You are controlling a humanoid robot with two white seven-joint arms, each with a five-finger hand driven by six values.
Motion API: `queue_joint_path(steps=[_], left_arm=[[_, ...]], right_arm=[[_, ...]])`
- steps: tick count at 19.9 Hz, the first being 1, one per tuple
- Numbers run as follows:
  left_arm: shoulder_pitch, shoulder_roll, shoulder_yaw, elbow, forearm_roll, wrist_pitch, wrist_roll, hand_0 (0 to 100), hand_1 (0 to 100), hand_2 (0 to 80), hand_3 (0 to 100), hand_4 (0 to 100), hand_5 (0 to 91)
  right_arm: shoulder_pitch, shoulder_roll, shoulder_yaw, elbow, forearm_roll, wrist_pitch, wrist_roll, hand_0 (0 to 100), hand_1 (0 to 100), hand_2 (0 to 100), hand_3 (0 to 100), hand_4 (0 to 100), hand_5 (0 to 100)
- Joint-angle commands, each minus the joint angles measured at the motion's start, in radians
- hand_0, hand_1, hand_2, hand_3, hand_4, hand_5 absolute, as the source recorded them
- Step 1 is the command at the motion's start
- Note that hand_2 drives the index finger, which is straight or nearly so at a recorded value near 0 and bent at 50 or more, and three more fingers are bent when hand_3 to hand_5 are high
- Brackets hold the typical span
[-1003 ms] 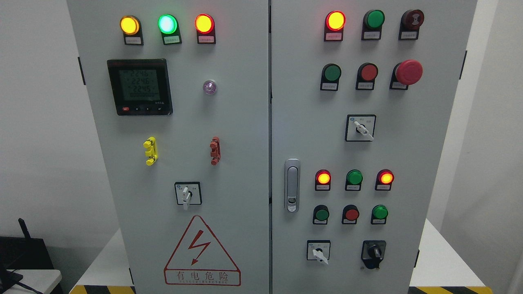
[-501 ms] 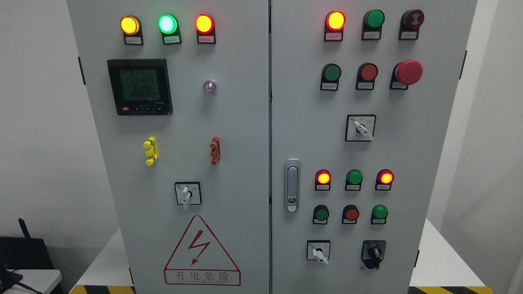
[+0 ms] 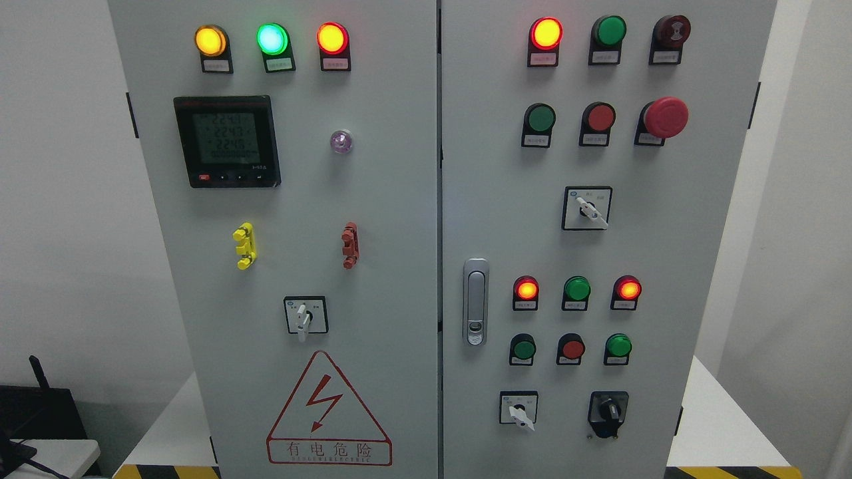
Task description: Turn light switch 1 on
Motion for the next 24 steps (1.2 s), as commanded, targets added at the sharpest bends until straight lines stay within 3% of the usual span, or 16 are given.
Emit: queue_joint_path(steps=[1,3,7,12,18,24], left_arm=[[-0.046,-0.004,-0.279,-0.098,-0.078,0.036,0.083,22,0,45.1,70,76,63.9],[-0.066,-0.013,-0.320,-0.099,-0.119,0.068,0.101,18,0,46.4,73,78,67.7],[-0.118,-0.106,-0.409,-0.104,-0.178,0.163,0.181,15,0,47.8,78,81,72.2],[-0.123,-0.134,-0.512,-0.113,-0.258,0.289,0.261,15,0,49.0,82,83,77.4],[-0.171,-0.146,-0.584,-0.131,-0.293,0.456,0.399,14,6,49.7,84,86,81.9],[-0.210,-0.154,-0.600,-0.131,-0.296,0.574,0.448,12,19,49.0,86,86,84.5]], right_arm=[[-0.001,0.000,0.017,0.000,-0.025,-0.001,-0.001,12,39,0,0,0,0],[0.001,-0.001,0.017,0.000,-0.025,0.000,-0.001,12,39,0,0,0,0],[0.001,0.000,0.017,0.000,-0.025,0.000,-0.001,12,39,0,0,0,0],[0.001,0.000,0.017,0.000,-0.025,0.000,-0.001,12,39,0,0,0,0],[0.001,0.000,0.017,0.000,-0.025,0.000,-0.001,12,39,0,0,0,0],[0.001,0.000,0.017,0.000,-0.025,0.000,-0.001,12,39,0,0,0,0]])
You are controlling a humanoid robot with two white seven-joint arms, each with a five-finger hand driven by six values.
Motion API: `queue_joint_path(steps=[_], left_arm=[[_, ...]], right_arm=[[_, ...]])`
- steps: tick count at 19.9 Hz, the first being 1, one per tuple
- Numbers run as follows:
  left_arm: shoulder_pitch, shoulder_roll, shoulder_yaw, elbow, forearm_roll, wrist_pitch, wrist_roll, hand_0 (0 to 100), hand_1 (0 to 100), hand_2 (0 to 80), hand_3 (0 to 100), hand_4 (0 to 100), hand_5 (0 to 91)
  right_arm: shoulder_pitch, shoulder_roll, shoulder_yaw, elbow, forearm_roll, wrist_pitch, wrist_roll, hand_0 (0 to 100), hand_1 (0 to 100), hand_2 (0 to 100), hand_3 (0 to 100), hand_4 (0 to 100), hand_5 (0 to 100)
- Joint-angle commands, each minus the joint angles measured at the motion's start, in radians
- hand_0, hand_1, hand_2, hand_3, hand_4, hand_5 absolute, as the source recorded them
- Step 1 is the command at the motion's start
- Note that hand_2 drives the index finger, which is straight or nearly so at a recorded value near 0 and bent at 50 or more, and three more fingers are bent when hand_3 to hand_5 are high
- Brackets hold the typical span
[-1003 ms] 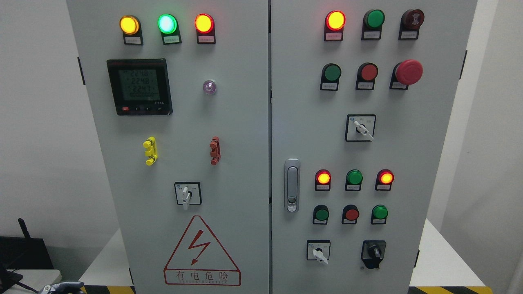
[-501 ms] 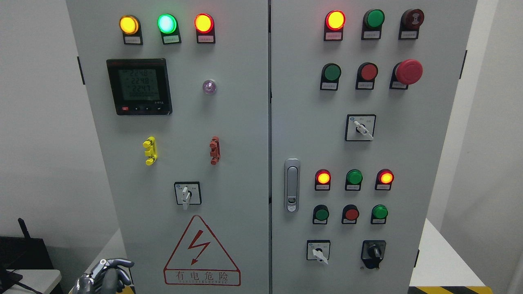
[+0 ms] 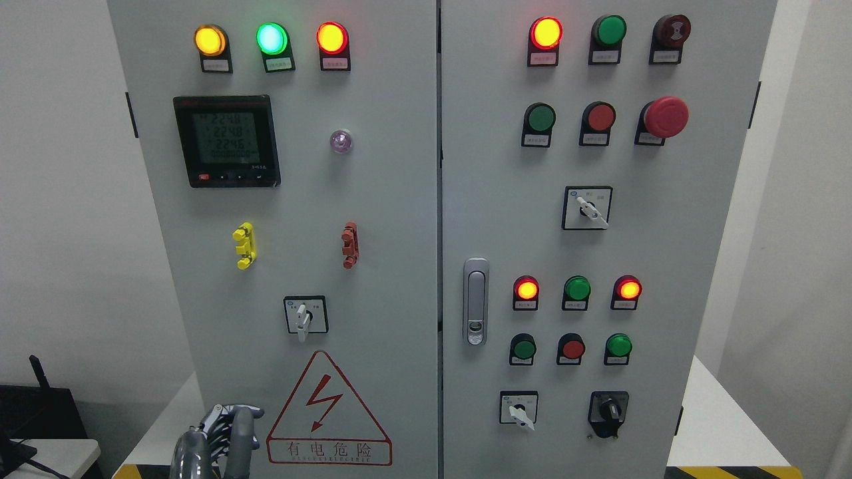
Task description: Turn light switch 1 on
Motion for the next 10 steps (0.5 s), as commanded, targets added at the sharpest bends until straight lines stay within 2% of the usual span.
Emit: queue_joint_path(steps=[1,3,6,10], left_arm=[[-0.047,-0.037,-0.127,-0.022,-0.018,0.072,0.036,12,20,48.9,86,86,84.5],[-0.056,-0.038,-0.136,-0.020,-0.018,0.113,0.073,11,24,48.4,86,86,85.9],[-0.077,-0.046,-0.138,-0.016,-0.018,0.144,0.085,11,27,47.7,86,86,86.2],[-0.087,-0.046,-0.138,-0.013,-0.018,0.176,0.134,13,28,47.4,86,86,86.4]], right_arm=[[-0.001,0.000,0.017,0.000,-0.025,-0.001,-0.001,12,39,0,0,0,0],[0.000,0.000,0.017,0.000,-0.025,-0.001,-0.001,12,39,0,0,0,0],[-0.001,-0.001,0.017,0.000,-0.025,-0.001,-0.001,12,39,0,0,0,0],[-0.001,0.000,0.017,0.000,-0.025,-0.001,-0.001,12,39,0,0,0,0]])
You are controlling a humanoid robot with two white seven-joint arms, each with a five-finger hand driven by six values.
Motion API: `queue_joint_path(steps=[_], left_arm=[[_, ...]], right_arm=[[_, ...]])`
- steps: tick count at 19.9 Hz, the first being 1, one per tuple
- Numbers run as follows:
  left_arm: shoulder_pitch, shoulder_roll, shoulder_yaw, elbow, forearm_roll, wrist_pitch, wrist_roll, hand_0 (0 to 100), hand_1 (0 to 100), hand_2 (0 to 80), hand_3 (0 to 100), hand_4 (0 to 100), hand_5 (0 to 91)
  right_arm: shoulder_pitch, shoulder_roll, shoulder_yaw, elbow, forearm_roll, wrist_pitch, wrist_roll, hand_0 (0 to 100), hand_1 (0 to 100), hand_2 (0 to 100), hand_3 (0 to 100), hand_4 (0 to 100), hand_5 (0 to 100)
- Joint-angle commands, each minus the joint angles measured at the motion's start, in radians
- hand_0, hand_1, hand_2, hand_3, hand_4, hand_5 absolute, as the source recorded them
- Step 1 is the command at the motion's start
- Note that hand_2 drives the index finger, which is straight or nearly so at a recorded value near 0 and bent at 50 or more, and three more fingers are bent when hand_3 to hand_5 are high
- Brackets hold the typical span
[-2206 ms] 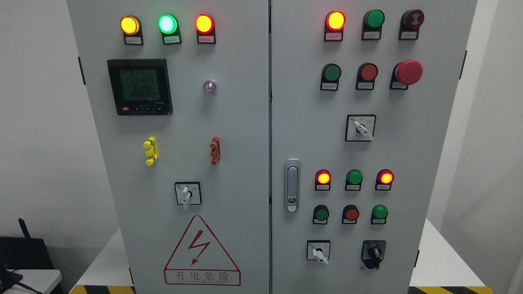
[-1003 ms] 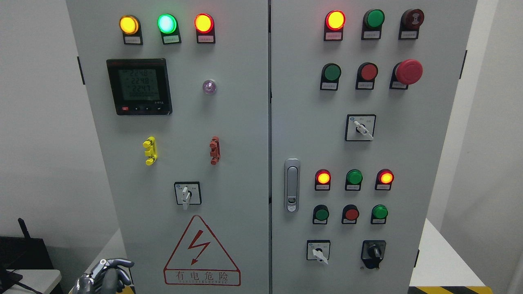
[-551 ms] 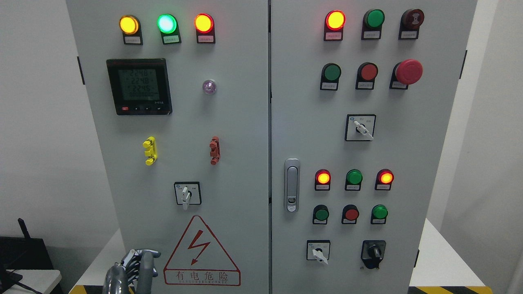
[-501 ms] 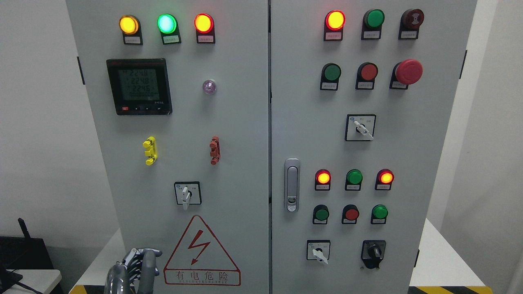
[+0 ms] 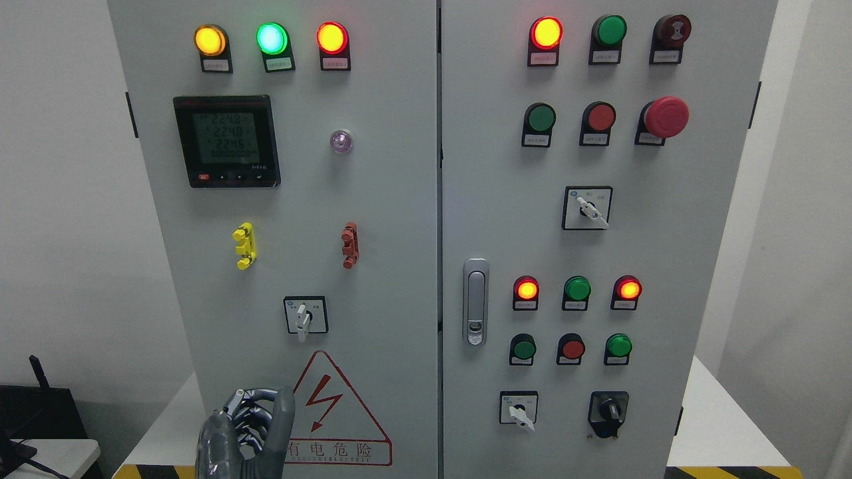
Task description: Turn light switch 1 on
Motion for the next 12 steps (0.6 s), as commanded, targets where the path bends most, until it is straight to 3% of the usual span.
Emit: queue_joint_path(steps=[1,7,12], left_arm=[[-0.027,-0.020,-0.056,-0.005,-0.001,0.033,0.036,14,28,47.3,86,86,86.5],[-0.053,-0.023,-0.056,-0.003,0.010,0.097,0.042,17,30,46.2,85,86,86.9],[-0.087,-0.026,-0.056,0.008,0.059,0.120,0.043,18,31,42.5,82,85,87.0]], right_arm=[[0.000,0.000,0.017,0.000,-0.025,0.000,-0.001,12,39,0,0,0,0],[-0.001,0.000,0.017,0.000,-0.025,-0.001,-0.001,12,39,0,0,0,0],[0.000,0.000,0.017,0.000,-0.025,-0.001,-0.001,12,39,0,0,0,0]])
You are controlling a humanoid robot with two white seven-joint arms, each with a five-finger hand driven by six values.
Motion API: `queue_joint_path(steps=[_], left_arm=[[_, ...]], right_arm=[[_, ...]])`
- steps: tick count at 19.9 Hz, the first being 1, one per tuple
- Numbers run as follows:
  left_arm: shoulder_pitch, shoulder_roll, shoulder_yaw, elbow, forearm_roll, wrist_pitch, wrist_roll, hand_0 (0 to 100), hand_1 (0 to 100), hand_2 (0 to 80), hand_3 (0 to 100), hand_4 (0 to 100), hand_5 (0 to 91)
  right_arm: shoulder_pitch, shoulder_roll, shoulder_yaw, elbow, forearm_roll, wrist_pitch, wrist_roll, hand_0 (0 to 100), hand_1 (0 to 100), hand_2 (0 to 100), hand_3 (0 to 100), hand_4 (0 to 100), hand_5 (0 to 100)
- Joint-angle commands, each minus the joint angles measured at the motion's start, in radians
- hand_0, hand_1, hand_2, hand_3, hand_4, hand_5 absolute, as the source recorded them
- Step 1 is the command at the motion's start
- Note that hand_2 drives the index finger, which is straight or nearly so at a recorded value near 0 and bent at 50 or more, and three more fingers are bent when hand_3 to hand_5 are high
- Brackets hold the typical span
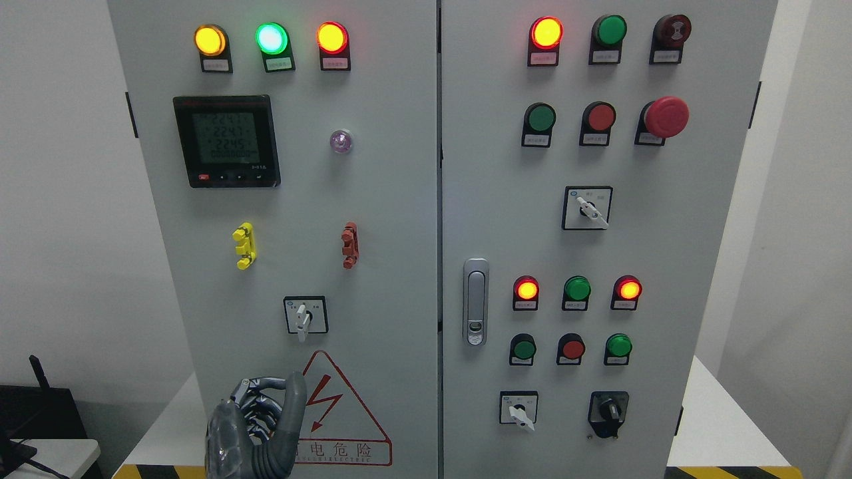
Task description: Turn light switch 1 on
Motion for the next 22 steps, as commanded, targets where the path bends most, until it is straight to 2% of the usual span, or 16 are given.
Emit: queue_joint_path(steps=[1,4,8,13,15,22], left_arm=[[-0.038,-0.012,-0.019,0.008,0.034,0.027,0.002,18,31,42.4,82,85,87.1],[-0.058,-0.014,-0.019,0.008,0.034,0.045,0.025,19,31,42.1,82,85,87.2],[-0.069,-0.012,-0.019,0.014,0.049,0.064,0.029,18,33,41.4,81,84,87.3],[-0.104,-0.014,-0.018,0.029,0.055,0.082,0.031,18,42,40.4,80,84,87.4],[-0.124,-0.016,-0.018,0.037,0.055,0.091,0.031,20,44,40.2,79,84,87.5],[-0.132,-0.017,-0.018,0.038,0.055,0.096,0.031,26,43,40.2,78,84,87.8]], right_arm=[[-0.001,0.000,0.017,0.000,-0.025,0.000,-0.001,12,39,0,0,0,0],[0.000,0.000,0.017,0.000,-0.025,0.001,-0.001,12,39,0,0,0,0],[0.000,0.000,0.017,0.000,-0.025,0.000,-0.001,12,39,0,0,0,0],[0.000,0.000,0.017,0.000,-0.025,0.001,-0.001,12,39,0,0,0,0],[-0.001,0.000,0.017,0.000,-0.025,0.000,-0.001,12,39,0,0,0,0],[-0.001,0.000,0.017,0.000,-0.025,0.000,-0.001,12,39,0,0,0,0]])
